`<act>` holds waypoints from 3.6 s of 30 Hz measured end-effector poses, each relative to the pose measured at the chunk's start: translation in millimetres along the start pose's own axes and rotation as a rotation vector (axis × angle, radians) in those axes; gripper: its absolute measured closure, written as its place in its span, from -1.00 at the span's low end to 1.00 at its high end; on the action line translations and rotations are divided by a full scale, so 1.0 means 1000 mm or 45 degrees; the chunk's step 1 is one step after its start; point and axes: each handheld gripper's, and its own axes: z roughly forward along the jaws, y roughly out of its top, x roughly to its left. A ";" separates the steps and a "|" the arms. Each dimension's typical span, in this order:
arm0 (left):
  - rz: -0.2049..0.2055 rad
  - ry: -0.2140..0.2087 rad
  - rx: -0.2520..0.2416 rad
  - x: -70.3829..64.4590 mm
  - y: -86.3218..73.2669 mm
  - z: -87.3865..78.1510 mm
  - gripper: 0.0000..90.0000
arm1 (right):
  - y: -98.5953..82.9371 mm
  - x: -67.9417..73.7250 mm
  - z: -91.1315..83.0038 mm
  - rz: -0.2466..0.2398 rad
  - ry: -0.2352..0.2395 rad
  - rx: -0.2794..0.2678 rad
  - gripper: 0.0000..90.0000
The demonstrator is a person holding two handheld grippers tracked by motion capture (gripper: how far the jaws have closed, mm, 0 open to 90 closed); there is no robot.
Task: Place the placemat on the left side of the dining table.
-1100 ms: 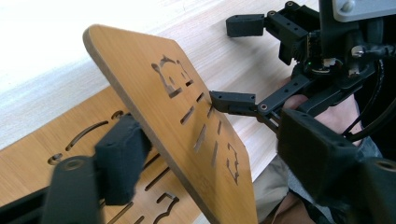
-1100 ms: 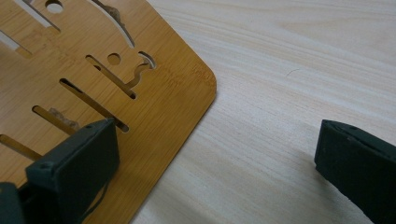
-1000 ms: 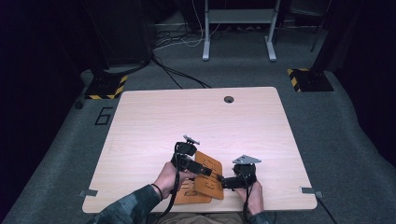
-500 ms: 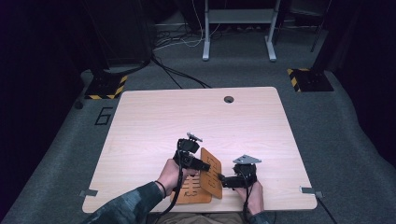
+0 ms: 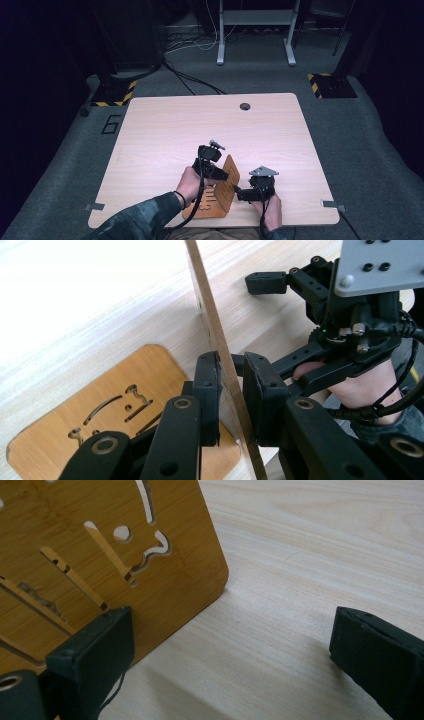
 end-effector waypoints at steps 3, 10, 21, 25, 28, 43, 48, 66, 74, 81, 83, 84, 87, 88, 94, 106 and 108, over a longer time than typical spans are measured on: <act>0.027 0.015 0.013 -0.008 0.004 0.001 0.72 | -0.001 -0.002 -0.003 0.018 -0.001 -0.024 -0.93; 0.076 0.038 0.014 -0.019 0.012 0.000 0.88 | -0.006 -0.012 -0.012 0.083 0.024 -0.065 -0.96; 0.085 0.013 -0.004 -0.012 0.016 -0.008 0.91 | -0.009 -0.022 -0.015 0.100 0.049 -0.073 -0.99; 0.065 0.013 -0.028 -0.005 0.017 -0.013 0.92 | -0.008 -0.025 -0.013 0.092 0.025 -0.053 -0.99; 0.046 0.021 -0.042 0.001 0.017 -0.017 0.92 | -0.007 -0.026 -0.012 0.091 0.031 -0.036 -0.99; -0.024 0.054 -0.115 0.040 0.015 -0.049 0.92 | -0.005 -0.021 -0.006 -0.003 -0.051 0.025 -0.99; -0.055 0.057 -0.141 0.052 0.014 -0.058 0.91 | -0.005 -0.016 -0.004 -0.058 -0.102 0.053 -0.99; -0.171 0.126 -0.180 0.091 0.017 -0.078 0.92 | -0.004 -0.012 -0.002 -0.080 -0.128 0.072 -1.00; -0.228 0.179 -0.188 0.115 0.016 -0.086 0.92 | -0.005 -0.012 -0.002 -0.080 -0.129 0.073 -1.00; -0.275 0.232 -0.200 0.133 0.014 -0.093 0.92 | -0.004 -0.012 -0.002 -0.080 -0.130 0.073 -1.00; -0.285 0.248 -0.206 0.139 0.013 -0.095 0.92 | -0.004 -0.012 -0.002 -0.080 -0.131 0.073 -1.00; -0.287 0.256 -0.205 0.141 0.012 -0.096 0.92 | -0.004 -0.012 -0.002 -0.080 -0.130 0.073 -1.00; -0.308 0.275 -0.206 0.149 0.011 -0.098 0.92 | -0.004 -0.012 -0.002 -0.081 -0.131 0.072 -1.00; -0.315 0.283 -0.209 0.151 0.010 -0.099 0.92 | -0.005 -0.012 -0.002 -0.080 -0.131 0.073 -1.00; -0.373 0.319 -0.226 0.168 0.007 -0.102 0.92 | -0.004 -0.012 -0.002 -0.082 -0.131 0.072 -1.00; -0.470 0.372 -0.271 0.196 0.002 -0.107 0.92 | -0.004 -0.012 -0.002 -0.083 -0.134 0.072 -1.00; -0.476 0.378 -0.271 0.200 0.001 -0.107 0.92 | -0.004 -0.012 -0.002 -0.083 -0.134 0.071 -1.00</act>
